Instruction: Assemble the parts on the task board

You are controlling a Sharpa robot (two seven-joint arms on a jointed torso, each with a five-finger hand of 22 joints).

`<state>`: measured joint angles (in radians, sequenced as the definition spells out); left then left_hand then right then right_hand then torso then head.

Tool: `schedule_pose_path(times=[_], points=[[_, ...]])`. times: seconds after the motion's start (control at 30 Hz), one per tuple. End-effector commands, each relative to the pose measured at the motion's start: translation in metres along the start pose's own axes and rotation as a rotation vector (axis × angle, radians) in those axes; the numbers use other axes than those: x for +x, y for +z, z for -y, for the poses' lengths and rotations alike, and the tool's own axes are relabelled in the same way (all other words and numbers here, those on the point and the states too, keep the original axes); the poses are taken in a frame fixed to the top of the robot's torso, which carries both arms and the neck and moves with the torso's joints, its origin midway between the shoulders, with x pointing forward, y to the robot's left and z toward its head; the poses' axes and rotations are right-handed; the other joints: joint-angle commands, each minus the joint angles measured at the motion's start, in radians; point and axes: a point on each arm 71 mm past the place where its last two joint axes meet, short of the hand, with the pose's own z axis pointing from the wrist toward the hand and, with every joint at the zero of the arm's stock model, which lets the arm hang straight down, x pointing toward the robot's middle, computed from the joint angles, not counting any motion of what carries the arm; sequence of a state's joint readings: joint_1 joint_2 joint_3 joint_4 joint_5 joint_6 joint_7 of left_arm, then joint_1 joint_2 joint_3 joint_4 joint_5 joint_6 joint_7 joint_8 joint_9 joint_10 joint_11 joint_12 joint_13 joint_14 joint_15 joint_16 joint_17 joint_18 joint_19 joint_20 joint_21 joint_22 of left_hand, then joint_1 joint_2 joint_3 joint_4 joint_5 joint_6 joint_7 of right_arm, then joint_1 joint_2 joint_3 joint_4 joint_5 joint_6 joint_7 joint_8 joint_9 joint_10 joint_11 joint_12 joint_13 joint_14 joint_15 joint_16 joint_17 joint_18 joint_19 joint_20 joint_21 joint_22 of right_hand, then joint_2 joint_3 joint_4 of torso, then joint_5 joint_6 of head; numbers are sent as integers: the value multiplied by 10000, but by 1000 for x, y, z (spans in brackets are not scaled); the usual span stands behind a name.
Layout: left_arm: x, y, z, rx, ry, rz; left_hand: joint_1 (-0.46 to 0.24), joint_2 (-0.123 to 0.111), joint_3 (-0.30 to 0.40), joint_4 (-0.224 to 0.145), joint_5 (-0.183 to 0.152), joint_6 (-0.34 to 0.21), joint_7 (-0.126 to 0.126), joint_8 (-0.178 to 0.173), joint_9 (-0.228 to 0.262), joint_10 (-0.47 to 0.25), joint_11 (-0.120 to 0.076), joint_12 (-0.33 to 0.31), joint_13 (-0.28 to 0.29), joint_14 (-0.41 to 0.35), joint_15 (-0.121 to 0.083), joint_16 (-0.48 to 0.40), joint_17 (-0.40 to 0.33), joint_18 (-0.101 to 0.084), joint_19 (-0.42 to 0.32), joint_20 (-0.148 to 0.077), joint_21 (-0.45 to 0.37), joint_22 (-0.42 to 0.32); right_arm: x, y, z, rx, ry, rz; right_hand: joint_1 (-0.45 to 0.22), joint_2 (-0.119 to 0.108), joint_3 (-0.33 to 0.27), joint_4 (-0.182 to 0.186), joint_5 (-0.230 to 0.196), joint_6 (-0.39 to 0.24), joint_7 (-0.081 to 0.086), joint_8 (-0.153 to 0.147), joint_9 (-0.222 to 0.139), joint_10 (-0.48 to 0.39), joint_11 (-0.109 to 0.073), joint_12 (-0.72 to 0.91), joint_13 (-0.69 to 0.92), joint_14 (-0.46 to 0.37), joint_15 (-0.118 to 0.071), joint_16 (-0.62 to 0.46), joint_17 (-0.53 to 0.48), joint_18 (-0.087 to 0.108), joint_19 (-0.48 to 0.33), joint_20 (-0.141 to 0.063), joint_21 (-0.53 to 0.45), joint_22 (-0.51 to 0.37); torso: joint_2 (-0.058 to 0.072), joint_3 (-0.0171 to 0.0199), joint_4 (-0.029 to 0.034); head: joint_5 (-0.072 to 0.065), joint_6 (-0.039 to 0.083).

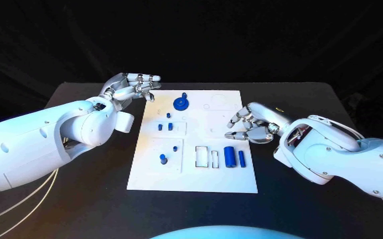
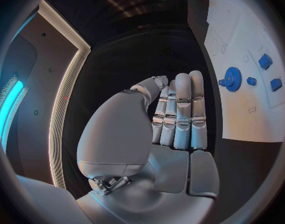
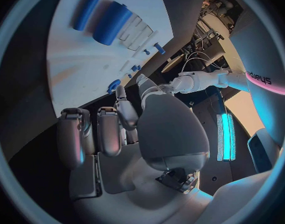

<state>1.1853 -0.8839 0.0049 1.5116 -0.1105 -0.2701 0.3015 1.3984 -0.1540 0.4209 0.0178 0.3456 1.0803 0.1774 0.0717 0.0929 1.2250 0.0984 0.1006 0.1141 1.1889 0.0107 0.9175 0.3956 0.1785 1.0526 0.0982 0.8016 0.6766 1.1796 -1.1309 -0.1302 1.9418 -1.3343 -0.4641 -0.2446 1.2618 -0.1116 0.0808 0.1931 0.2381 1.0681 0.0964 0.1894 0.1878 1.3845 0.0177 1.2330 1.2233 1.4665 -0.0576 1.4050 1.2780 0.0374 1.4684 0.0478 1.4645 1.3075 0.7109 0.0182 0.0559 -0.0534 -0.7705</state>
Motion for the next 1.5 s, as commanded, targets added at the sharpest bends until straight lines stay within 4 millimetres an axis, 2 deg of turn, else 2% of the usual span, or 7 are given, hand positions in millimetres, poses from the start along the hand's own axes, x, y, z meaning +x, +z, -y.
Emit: schedule_pose_path(times=[0.03, 0.17, 0.37, 0.53, 0.67, 1.3, 1.5], points=[[2, 0, 1, 86, -111, -198, -25, 89, -26, -57, -15, -97, -5, 13, -4, -50, 4, -44, -7, 8, 55, -67, -9, 53, 19, 55, -33, -13, 6, -9, 10, 586, -327, -370, -100, 128, -208, 121, 16, -56, 10, 79, 119, 239, -21, 566, 597, 613, 3, 129, 186, -185, 779, -35, 153, 2195, -98, -30, -203, -249, -59], [3, 0, -1, 55, -116, -243, -25, 89, -26, -57, -15, -97, -5, 13, -4, -50, 4, -44, -7, 8, 55, -67, -9, 53, 19, 55, -33, -13, 16, -20, 17, 899, -1043, -460, -250, 172, -495, 375, 357, -130, 0, 128, 275, 279, -24, 752, 829, 594, 1, 123, 145, -176, 768, -17, 118, 2187, -138, -29, -255, -350, -86], [4, 0, -2, 22, -113, -268, -35, 94, -30, -54, -14, -100, -4, 15, -4, -53, 5, -43, -6, 9, 57, -66, -10, 53, 20, 57, -36, -14, 29, -27, 17, 1220, -1451, -220, -345, 152, -848, 686, 356, -114, -44, 247, 497, 361, -56, 941, 1071, 597, -21, 171, 195, -184, 782, -27, 163, 2216, -182, -36, -322, -321, -147], [4, 0, -3, 19, -115, -281, -35, 94, -30, -54, -14, -100, -4, 15, -4, -53, 5, -43, -6, 9, 57, -66, -10, 53, 20, 57, -36, -14, 35, -27, 14, 1428, -1413, -128, -377, 133, -1083, 881, 441, -51, -95, 369, 687, 448, -98, 1080, 1240, 612, -55, 237, 288, -206, 812, -51, 268, 2270, -185, -63, -287, -402, -161], [4, 0, -3, 17, -110, -269, -35, 94, -30, -54, -14, -100, -4, 15, -4, -53, 5, -43, -6, 9, 57, -66, -10, 53, 20, 57, -36, -14, 42, -25, 9, 1487, -1276, -120, -448, 137, -1376, 945, 1038, -138, -103, 417, 865, 454, -107, 1094, 1298, 623, -67, 300, 377, -216, 824, -70, 313, 2296, -195, -61, -298, -388, -198], [2, -2, -2, 6, -108, -259, -82, 111, -47, -32, -14, -107, -2, 23, -1, -59, 8, -40, -4, 12, 63, -66, -15, 52, 20, 65, -47, -20, 68, -16, 5, 1836, -1262, -737, -457, 155, -1452, 956, 1082, -164, -101, 427, 912, 490, -104, 1152, 1366, 640, -63, 360, 481, -240, 854, -69, 425, 2348, -166, -50, -281, -260, -289], [1, -3, -2, 19, -102, -240, -84, 112, -48, -31, -14, -108, -2, 23, -1, -60, 8, -40, -4, 12, 64, -66, -15, 52, 20, 66, -48, -21, 73, -14, 5, 1906, -1371, -937, -450, 208, -1504, 955, 1101, -138, -113, 465, 969, 521, -112, 1196, 1417, 649, -65, 395, 538, -253, 871, -69, 490, 2378, -167, -69, -288, -236, -328]])
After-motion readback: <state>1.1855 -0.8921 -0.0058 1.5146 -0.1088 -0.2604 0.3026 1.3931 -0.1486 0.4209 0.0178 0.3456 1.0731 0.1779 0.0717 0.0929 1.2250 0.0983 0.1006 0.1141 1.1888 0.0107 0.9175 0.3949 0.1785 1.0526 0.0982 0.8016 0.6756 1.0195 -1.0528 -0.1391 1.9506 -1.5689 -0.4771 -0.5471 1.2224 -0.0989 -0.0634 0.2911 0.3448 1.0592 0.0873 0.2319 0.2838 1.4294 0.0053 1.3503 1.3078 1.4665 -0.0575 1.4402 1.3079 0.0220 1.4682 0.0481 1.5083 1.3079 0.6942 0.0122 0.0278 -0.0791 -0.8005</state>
